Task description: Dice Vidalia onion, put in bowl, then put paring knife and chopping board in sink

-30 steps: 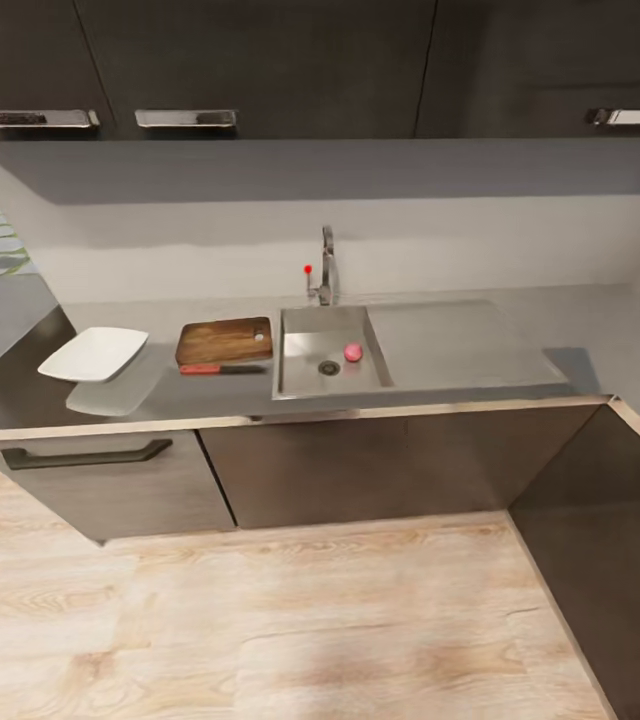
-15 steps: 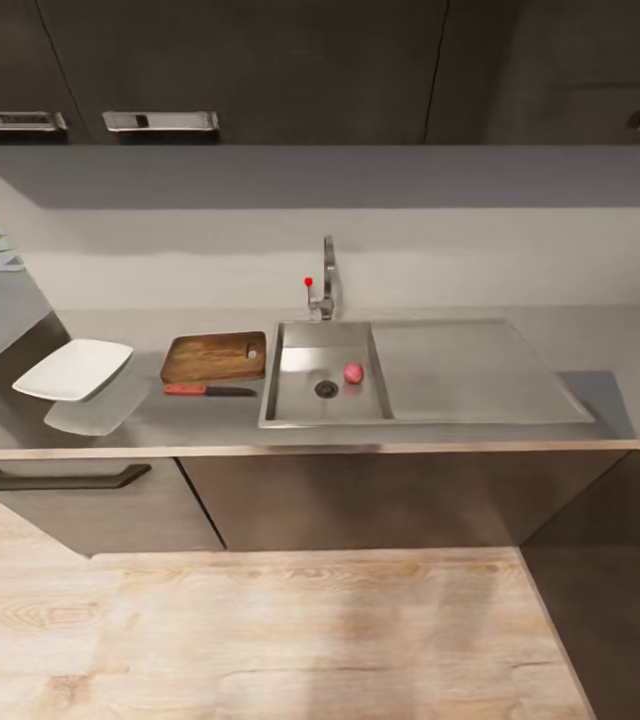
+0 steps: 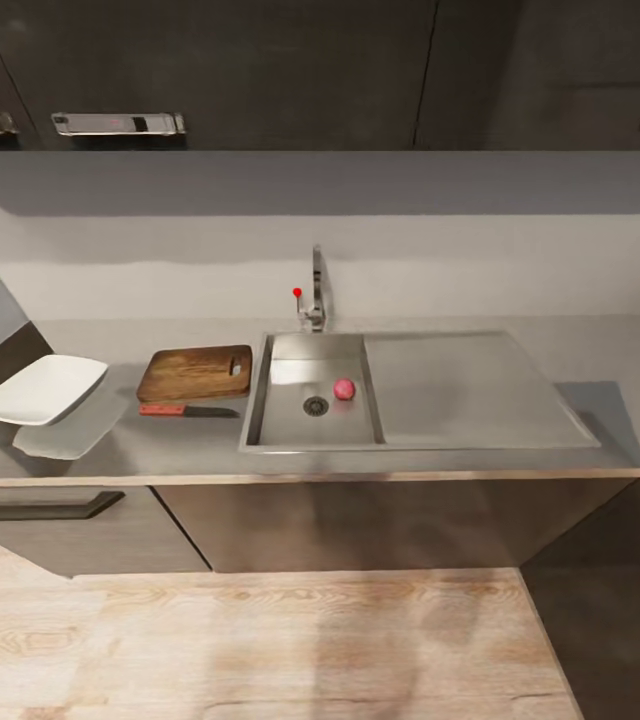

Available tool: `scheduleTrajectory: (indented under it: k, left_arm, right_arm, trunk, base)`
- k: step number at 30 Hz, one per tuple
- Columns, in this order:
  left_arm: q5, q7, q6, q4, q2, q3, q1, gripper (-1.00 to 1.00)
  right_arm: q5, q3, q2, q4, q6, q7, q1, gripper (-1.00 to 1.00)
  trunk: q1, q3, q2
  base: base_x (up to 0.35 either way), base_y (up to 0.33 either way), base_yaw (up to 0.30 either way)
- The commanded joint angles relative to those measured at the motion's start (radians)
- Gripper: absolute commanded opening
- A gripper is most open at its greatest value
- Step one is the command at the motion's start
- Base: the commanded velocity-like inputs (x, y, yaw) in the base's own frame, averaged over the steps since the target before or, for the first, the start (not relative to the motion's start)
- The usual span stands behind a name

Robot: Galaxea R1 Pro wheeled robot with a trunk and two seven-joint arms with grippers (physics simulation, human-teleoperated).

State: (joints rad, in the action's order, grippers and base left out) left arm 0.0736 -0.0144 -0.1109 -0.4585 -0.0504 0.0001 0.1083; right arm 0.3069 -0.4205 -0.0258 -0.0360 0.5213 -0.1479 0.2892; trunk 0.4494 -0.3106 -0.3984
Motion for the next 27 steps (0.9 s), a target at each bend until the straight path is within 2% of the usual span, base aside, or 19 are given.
scheduleTrajectory:
  k: [1, 9, 17, 27]
  left_arm:
    - [0.008, -0.002, -0.001, -0.002, 0.0, -0.002, 0.001, 1.0]
    - [0.008, -0.002, -0.001, -0.002, 0.0, -0.002, 0.001, 1.0]
    - [0.008, -0.002, -0.001, -0.003, 0.0, -0.002, 0.001, 1.0]
    - [0.008, -0.001, -0.001, -0.007, 0.0, -0.001, 0.001, 1.0]
  right_arm:
    - [0.011, -0.004, 0.0, 0.001, 0.002, -0.007, 0.001, 1.0]
    - [0.009, -0.004, 0.0, 0.001, 0.002, -0.007, 0.001, 1.0]
    - [0.009, -0.004, 0.0, 0.001, 0.002, -0.007, 0.001, 1.0]
    - [0.009, -0.004, 0.0, 0.001, 0.002, -0.007, 0.001, 1.0]
  trunk:
    - [0.001, -0.001, -0.002]
    - [0.001, -0.001, -0.002]
    - [0.001, -0.001, -0.002]
    - [0.001, -0.001, -0.002]
  base:
    - [0.018, -0.008, 0.0]
    - [-0.004, -0.002, 0.0]
    - [-0.182, 0.0, 0.0]
    - [-0.017, 0.0, 0.0]
